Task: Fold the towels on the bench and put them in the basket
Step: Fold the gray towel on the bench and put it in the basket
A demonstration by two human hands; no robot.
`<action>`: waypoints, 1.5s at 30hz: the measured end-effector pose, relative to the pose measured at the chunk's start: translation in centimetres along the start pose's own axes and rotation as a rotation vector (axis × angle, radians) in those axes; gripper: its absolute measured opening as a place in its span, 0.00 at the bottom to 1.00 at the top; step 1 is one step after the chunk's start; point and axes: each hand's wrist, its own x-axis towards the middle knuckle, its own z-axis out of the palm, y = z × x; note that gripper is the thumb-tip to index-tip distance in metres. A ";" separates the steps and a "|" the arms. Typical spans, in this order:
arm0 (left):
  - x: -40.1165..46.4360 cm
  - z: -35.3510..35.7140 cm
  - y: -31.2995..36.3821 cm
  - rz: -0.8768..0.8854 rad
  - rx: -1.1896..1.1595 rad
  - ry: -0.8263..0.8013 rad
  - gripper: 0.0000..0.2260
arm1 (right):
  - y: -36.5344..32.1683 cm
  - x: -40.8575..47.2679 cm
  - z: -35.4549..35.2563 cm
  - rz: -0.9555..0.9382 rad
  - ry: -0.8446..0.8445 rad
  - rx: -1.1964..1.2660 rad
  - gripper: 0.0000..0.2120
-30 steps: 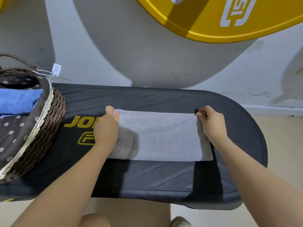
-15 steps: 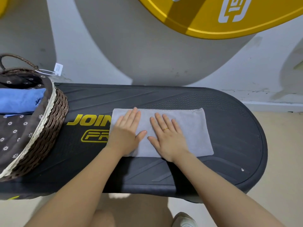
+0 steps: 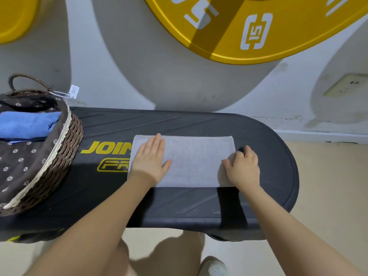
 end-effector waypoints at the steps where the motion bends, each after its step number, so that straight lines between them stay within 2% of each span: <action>1: -0.2 -0.2 0.6 0.064 -0.001 -0.004 0.36 | -0.3 -0.3 -0.3 0.045 0.006 0.092 0.24; 3: -0.6 -0.3 1.8 0.185 -0.039 -0.039 0.37 | -0.7 -0.4 -0.4 0.173 -0.041 0.257 0.23; 5: -0.6 -0.3 2.5 0.242 -0.098 -0.076 0.30 | -0.9 -0.2 -0.3 0.318 -0.105 0.434 0.22; 7: -0.4 -0.4 3.1 0.276 -0.147 -0.090 0.31 | -0.9 0.1 -0.3 0.392 -0.127 0.579 0.18; 9: -0.1 -0.4 3.6 0.298 -0.154 -0.122 0.35 | -1.0 0.1 -0.8 0.365 -0.157 0.704 0.15; 13: 0.7 -0.6 4.4 0.265 -0.093 -0.169 0.45 | -1.4 -1.0 -2.6 0.163 -0.265 0.972 0.08; 15: 1.1 -0.7 4.7 0.255 -0.070 -0.194 0.48 | -1.9 -1.5 -3.4 0.082 -0.298 1.030 0.12; 17: 1.2 -1.0 4.6 0.265 -0.145 -0.239 0.46 | -2.7 -1.9 -3.8 0.008 -0.322 1.063 0.16; 18: 1.2 -1.2 4.3 0.268 -0.249 -0.251 0.43 | -3.4 -2.1 -3.9 -0.032 -0.327 1.072 0.17; 20: 0.9 -1.7 3.1 0.211 -0.612 -0.229 0.32 | -5.2 -2.7 -4.0 -0.122 -0.330 1.040 0.19; 24: -0.5 -3.0 1.1 -0.088 -1.347 -0.134 0.19 | -9.9 -4.0 -2.8 -0.263 -0.357 0.922 0.19; 27: -1.0 -3.7 0.5 -0.233 -1.638 -0.081 0.12 | -13.2 -5.1 -1.1 -0.344 -0.366 0.848 0.16; 29: -1.2 -3.8 -0.1 -0.348 -1.702 -0.043 0.12 | -14.9 -5.8 0.2 -0.410 -0.366 0.767 0.10; 30: -1.2 -3.9 -0.3 -0.386 -1.689 -0.027 0.11 | -15.5 -6.0 0.6 -0.451 -0.377 0.723 0.10; 32: -1.4 -3.9 -0.6 -0.424 -1.594 -0.001 0.08 | -15.7 -6.2 1.2 -0.497 -0.460 0.708 0.15; 34: -1.2 -3.6 -1.1 -0.456 -1.534 0.036 0.06 | -15.0 -6.1 1.0 -0.435 -0.528 0.800 0.22; 36: -0.8 -3.3 -1.6 -0.453 -1.464 0.032 0.11 | -13.7 -5.3 0.8 -0.395 -0.403 0.776 0.26; 39: -0.3 -2.6 -2.6 -0.450 -1.189 0.002 0.17 | -11.9 -4.0 1.4 -0.449 -0.158 0.514 0.24; 42: -0.1 -2.3 -3.4 -0.426 -0.981 -0.011 0.20 | -11.2 -3.7 2.4 -0.478 -0.144 0.233 0.21; 45: -0.3 -1.8 -4.0 -0.400 -0.763 0.009 0.22 | -11.1 -3.9 2.9 -0.438 -0.177 0.113 0.24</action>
